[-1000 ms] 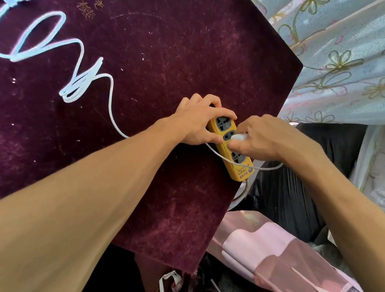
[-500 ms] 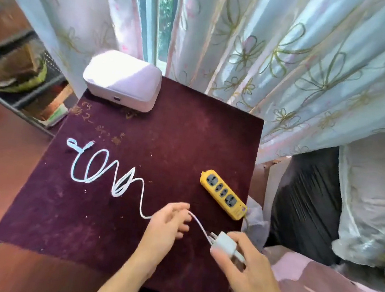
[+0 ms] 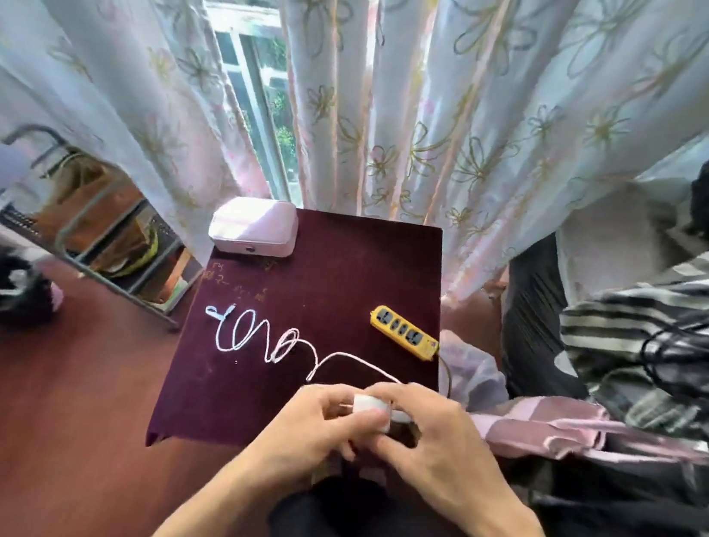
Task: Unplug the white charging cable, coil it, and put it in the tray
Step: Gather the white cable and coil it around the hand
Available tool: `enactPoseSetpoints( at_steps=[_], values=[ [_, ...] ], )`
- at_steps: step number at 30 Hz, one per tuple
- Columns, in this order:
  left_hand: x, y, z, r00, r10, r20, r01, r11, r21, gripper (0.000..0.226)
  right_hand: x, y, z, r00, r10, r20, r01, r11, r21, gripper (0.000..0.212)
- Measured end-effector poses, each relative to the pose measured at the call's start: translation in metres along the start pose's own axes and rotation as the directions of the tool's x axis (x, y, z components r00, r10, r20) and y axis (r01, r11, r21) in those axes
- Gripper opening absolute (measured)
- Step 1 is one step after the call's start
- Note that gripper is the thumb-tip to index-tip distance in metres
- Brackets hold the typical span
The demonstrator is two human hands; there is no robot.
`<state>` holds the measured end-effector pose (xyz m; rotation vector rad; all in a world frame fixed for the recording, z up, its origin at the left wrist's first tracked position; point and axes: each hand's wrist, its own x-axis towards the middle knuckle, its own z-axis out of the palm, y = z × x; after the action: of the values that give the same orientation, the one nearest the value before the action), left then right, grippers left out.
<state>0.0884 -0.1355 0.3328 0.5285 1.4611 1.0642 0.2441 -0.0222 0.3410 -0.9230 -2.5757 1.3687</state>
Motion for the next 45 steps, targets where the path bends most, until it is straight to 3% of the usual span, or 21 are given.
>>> enactPoseSetpoints(
  at_steps=[3, 6, 9, 13, 18, 33, 45],
  values=[
    [-0.013, 0.011, 0.008, 0.992, 0.118, -0.048, -0.118, 0.993, -0.001, 0.036, -0.013, -0.007, -0.008, 0.999, -0.019, -0.048, 0.021, 0.999, 0.050, 0.036],
    [-0.026, 0.014, 0.011, 0.982, 0.171, -0.076, -0.172, 0.985, -0.010, 0.031, -0.021, -0.009, -0.013, 1.000, 0.014, -0.002, -0.014, 0.999, 0.052, 0.041],
    [-0.035, 0.013, 0.012, 0.974, 0.195, -0.112, -0.196, 0.981, 0.004, 0.034, -0.027, -0.008, -0.018, 0.999, 0.014, 0.043, -0.013, 1.000, -0.017, 0.050],
    [-0.043, 0.010, 0.014, 0.971, 0.183, -0.155, -0.188, 0.982, -0.017, 0.037, -0.028, -0.007, -0.025, 0.989, -0.050, 0.141, 0.046, 0.998, 0.033, 0.034],
    [-0.049, 0.006, 0.019, 0.964, 0.181, -0.193, -0.193, 0.980, -0.050, 0.042, -0.026, -0.002, -0.029, 0.975, -0.088, 0.205, 0.075, 0.995, 0.070, 0.034],
    [-0.051, 0.012, 0.034, 0.945, 0.237, -0.226, -0.248, 0.968, -0.021, 0.037, -0.036, -0.003, -0.027, 0.989, -0.124, 0.080, 0.100, 0.962, 0.254, 0.027],
    [-0.052, 0.011, 0.037, 0.938, 0.258, -0.232, -0.268, 0.964, -0.009, 0.036, -0.039, -0.004, -0.027, 0.992, -0.098, 0.081, 0.067, 0.945, 0.319, 0.029]
  ],
)
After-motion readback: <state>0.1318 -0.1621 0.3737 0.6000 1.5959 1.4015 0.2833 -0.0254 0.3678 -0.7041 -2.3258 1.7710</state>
